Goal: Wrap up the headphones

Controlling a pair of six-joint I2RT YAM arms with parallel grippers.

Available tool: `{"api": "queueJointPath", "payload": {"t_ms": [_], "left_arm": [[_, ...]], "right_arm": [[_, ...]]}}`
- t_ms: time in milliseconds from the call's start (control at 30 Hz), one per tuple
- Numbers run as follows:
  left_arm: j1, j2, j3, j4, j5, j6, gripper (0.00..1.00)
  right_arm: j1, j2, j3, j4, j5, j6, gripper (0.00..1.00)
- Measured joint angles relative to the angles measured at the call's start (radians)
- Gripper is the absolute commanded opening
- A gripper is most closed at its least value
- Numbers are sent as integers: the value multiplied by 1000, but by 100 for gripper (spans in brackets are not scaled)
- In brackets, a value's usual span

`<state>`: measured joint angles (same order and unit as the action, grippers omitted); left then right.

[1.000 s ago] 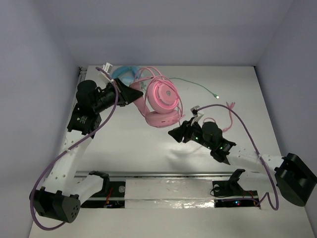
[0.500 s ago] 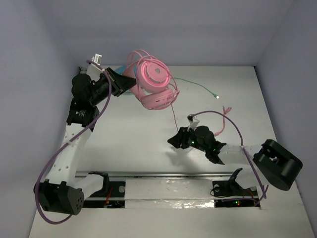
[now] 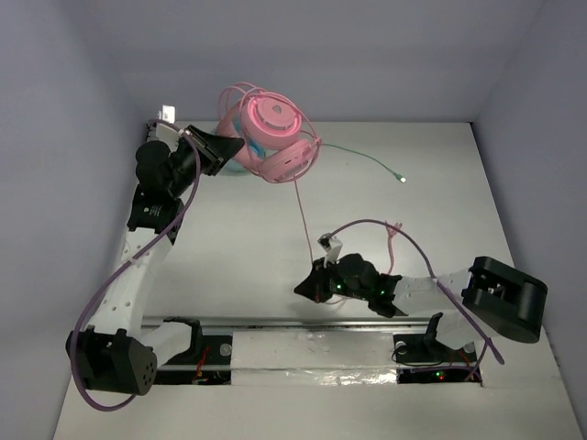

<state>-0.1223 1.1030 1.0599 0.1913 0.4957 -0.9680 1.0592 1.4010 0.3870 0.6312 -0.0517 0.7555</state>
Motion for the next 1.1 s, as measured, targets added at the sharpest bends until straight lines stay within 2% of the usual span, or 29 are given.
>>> {"api": "queueJointPath", "payload": {"t_ms": [233,400,533,633,767,867,933,1100], "left_arm": [[1,-1,-107,-7,-233,-10,0],[5,-3,-194,-14,-322,-34,0],[-11,-3,-199,-55,-429,16,0],[-44,-7,-192,-127,-537,101,0],[-142,-28,-190,-264,-722,225,0],[-284,-31,-190,-369,-856,288,0],[-376,-27,-190,-433,-911,317,0],[-499,-12,-203,-544,-951,361,0]], "right_arm": [[162,18,159,-195,61,8,0],[239,105,299,-315,81,0,0],[296,148,403,-449,103,-29,0],[331,119,478,-579,125,-57,0],[349,12,559,-740,135,-107,0],[349,-61,629,-857,146,-154,0],[349,-90,679,-923,158,-188,0],[349,-134,778,-1075,222,-268,0]]}}
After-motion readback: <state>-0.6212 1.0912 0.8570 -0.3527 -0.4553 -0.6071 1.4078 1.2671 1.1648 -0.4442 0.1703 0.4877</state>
